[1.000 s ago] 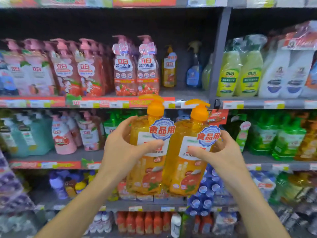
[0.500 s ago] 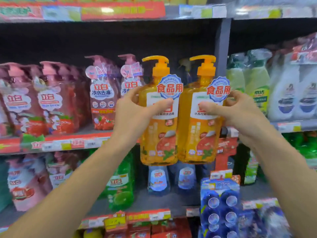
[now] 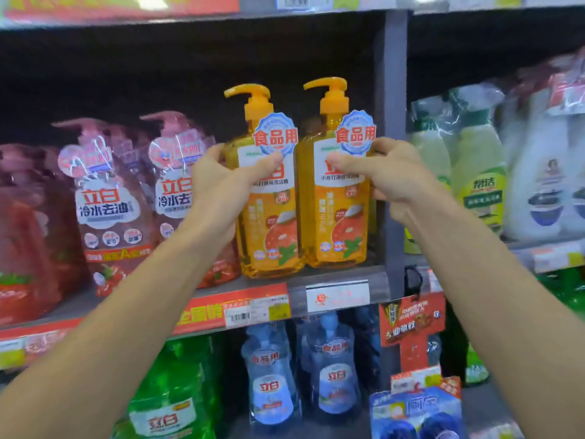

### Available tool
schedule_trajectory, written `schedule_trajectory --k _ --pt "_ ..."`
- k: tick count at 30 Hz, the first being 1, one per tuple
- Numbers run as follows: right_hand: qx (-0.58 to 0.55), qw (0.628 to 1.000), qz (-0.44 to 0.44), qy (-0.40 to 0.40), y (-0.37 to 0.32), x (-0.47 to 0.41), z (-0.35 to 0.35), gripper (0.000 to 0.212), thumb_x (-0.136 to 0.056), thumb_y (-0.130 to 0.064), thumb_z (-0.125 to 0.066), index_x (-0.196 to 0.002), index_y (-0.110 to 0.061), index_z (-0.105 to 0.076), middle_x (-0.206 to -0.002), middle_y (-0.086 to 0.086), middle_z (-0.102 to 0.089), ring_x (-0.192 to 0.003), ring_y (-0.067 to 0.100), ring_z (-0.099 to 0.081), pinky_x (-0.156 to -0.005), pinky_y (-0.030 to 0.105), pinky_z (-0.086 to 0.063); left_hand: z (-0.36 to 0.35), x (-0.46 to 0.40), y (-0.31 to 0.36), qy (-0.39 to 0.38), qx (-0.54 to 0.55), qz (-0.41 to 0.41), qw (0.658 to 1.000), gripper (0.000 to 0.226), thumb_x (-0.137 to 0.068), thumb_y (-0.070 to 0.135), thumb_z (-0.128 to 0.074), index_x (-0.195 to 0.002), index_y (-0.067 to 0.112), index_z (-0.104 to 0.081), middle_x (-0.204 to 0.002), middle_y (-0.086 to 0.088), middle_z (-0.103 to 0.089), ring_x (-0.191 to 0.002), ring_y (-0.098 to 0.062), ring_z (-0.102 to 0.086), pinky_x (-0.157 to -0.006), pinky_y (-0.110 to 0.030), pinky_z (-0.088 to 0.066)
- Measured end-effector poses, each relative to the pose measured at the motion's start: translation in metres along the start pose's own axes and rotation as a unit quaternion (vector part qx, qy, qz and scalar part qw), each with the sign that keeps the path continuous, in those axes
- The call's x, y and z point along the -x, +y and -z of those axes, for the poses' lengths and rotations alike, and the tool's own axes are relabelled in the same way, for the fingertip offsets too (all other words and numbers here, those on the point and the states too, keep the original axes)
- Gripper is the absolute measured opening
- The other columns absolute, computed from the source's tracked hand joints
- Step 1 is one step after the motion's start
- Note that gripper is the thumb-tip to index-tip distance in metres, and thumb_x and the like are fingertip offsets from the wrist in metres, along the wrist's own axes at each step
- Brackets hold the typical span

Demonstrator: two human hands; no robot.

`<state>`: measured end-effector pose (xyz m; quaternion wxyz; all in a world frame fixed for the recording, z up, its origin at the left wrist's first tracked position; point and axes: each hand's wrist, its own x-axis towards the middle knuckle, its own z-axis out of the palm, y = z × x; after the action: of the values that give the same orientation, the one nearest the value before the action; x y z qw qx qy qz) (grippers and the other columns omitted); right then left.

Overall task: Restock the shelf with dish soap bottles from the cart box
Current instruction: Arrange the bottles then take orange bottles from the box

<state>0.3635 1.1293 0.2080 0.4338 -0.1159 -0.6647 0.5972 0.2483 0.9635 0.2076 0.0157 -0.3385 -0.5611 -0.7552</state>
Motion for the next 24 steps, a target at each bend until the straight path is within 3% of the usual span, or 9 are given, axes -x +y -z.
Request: schedule_trajectory --k 2,5,13,17,21,24 --pt "0.0 1.0 -0.003 0.004 0.006 -0.004 0.0 0.053 -0.073 -0.016 -0.088 -0.12 -0.008 -0.063 -0.098 0.001 -0.077 -0.072 0.009 -0.075 -0.05 0.02 -0.054 -0.003 -0.004 -0.009 0.004 0.001 0.011 1.0 0.047 -0.073 0.013 -0.085 -0.114 0.006 -0.064 -0.095 -0.004 -0.077 -0.082 -0.018 -0.075 -0.068 -0.034 -0.062" --pt "-0.007 1.0 -0.003 0.001 0.012 -0.007 -0.001 0.047 -0.076 -0.014 -0.085 -0.117 -0.009 -0.064 -0.094 -0.001 -0.076 -0.067 0.005 -0.074 -0.048 0.016 -0.052 -0.002 -0.009 -0.016 0.001 0.008 0.027 1.0 0.053 -0.071 0.017 -0.087 -0.117 0.01 -0.061 -0.096 -0.003 -0.077 -0.082 -0.019 -0.075 -0.073 -0.041 -0.062" --pt "0.001 1.0 -0.022 -0.016 0.023 -0.011 -0.009 0.041 -0.078 -0.018 -0.083 -0.115 -0.01 -0.066 -0.091 -0.001 -0.079 -0.076 0.011 -0.076 -0.056 0.025 -0.059 0.003 -0.016 -0.029 0.028 -0.03 0.027 0.999 0.062 -0.076 0.025 -0.083 -0.125 0.021 -0.046 -0.099 0.006 -0.073 -0.082 -0.01 -0.074 -0.077 -0.042 -0.062" --pt "0.005 0.999 -0.024 -0.021 0.023 -0.015 -0.009 0.041 -0.08 -0.021 -0.082 -0.116 -0.012 -0.066 -0.094 -0.001 -0.079 -0.08 0.013 -0.076 -0.064 0.032 -0.062 0.002 -0.012 -0.039 0.005 -0.139 -0.02 0.99 0.067 -0.088 0.045 -0.069 -0.136 0.028 -0.026 -0.108 0.012 -0.067 -0.096 -0.007 -0.07 -0.09 -0.042 -0.057" --pt "0.031 0.999 0.01 0.012 0.037 -0.01 -0.016 0.039 -0.081 -0.027 -0.082 -0.116 -0.02 -0.065 -0.099 -0.008 -0.077 -0.083 0.008 -0.075 -0.074 0.037 -0.063 0.005 -0.009 -0.05 -0.01 -0.213 -0.063 0.975 0.078 -0.088 0.055 -0.061 -0.144 0.03 -0.012 -0.127 0.007 -0.058 -0.112 -0.008 -0.062 -0.099 -0.042 -0.051" --pt "0.128 0.986 0.084 0.061 0.056 0.001 -0.022 0.054 -0.077 -0.041 -0.083 -0.122 -0.027 -0.059 -0.107 -0.015 -0.07 -0.092 0.003 -0.07 -0.077 0.026 -0.059 0.008 -0.004 -0.058 0.003 -0.309 -0.113 0.944 0.098 -0.081 0.057 -0.067 -0.151 0.021 -0.01 -0.147 -0.004 -0.036 -0.13 -0.013 -0.047 -0.107 -0.045 -0.045"
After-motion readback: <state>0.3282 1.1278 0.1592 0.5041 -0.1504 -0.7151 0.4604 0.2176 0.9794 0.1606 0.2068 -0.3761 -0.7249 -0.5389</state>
